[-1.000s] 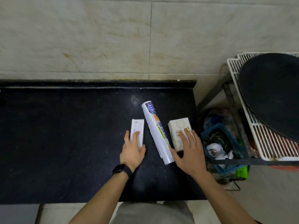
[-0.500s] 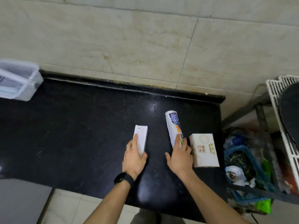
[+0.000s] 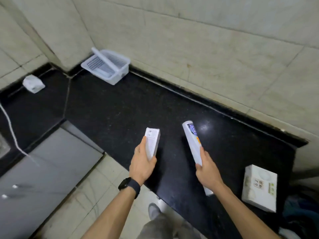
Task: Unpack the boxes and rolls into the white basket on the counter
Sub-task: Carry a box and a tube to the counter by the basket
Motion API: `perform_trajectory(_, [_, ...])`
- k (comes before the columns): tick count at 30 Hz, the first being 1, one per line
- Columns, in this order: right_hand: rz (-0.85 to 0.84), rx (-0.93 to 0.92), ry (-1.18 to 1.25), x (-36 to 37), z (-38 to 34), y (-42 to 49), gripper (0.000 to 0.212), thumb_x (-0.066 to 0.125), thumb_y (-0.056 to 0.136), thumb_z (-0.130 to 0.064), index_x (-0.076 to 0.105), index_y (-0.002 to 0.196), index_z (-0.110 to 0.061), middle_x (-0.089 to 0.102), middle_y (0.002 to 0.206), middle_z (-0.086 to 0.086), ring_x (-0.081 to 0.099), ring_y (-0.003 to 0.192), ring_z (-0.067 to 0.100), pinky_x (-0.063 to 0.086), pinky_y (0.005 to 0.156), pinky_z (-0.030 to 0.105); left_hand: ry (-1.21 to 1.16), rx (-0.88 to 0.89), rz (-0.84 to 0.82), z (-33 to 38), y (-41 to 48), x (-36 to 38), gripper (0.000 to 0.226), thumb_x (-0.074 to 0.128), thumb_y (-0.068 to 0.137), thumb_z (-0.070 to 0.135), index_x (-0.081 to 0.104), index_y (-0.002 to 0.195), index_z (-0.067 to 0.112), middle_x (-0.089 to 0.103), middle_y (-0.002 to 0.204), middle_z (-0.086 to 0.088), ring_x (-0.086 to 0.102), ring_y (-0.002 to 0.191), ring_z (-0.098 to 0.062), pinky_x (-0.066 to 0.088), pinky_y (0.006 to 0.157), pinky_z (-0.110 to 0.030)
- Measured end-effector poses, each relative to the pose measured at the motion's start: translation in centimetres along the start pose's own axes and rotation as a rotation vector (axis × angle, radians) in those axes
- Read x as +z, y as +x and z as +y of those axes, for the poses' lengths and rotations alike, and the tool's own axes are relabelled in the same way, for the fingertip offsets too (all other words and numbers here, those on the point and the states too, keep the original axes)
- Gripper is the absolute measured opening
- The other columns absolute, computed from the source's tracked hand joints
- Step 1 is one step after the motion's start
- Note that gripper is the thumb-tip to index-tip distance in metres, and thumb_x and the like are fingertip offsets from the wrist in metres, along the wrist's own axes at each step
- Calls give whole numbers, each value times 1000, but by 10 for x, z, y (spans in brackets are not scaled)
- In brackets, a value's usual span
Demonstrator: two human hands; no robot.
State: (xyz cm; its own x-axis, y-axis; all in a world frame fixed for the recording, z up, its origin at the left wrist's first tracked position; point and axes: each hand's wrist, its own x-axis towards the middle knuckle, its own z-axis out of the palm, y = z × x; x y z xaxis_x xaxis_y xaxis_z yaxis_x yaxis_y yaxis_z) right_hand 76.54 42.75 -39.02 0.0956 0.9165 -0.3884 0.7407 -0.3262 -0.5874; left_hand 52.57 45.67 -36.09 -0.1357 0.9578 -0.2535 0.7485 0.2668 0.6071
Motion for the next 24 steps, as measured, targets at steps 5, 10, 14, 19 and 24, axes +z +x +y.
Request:
perform_trajectory(5, [-110, -201, 162, 10, -101, -2, 72, 54, 94, -3, 26, 158, -23, 46, 143, -6, 46, 131, 13, 30, 101, 14, -76, -31, 149, -44, 2, -63, 85, 61, 83, 25, 15, 154, 32, 39, 151, -4, 46, 128, -26, 40, 88, -30])
perform_trajectory(10, [-170, -361, 228, 49, -202, 6, 73, 56, 95, -6, 27, 156, -33, 41, 139, -20, 40, 122, -2, 31, 99, 13, -74, -92, 320, -105, 19, -147, 82, 63, 86, 32, 16, 154, 35, 40, 151, -4, 50, 125, -26, 45, 86, -34])
perform_trajectory(14, [-148, -415, 230, 85, -274, 18, 72, 57, 96, -8, 27, 156, -32, 37, 141, -26, 36, 125, -7, 28, 99, 8, -119, -66, 382, -157, 47, -218, 83, 63, 86, 31, 16, 154, 36, 40, 152, -3, 49, 127, -27, 46, 93, -39])
perform_trajectory(19, [-88, -423, 237, 129, -347, 36, 71, 59, 96, -6, 28, 157, -27, 34, 144, -24, 36, 132, -1, 28, 106, 16, -129, -41, 395, -213, 85, -290, 81, 60, 87, 27, 15, 154, 36, 39, 150, -3, 50, 125, -28, 43, 88, -33])
perform_trajectory(24, [-49, -413, 216, 169, -402, 63, 72, 58, 95, -5, 27, 157, -24, 37, 144, -21, 36, 135, 1, 28, 109, 18, -146, -26, 383, -254, 127, -333, 75, 60, 91, 26, 20, 154, 32, 36, 153, 1, 45, 128, -20, 34, 92, -23])
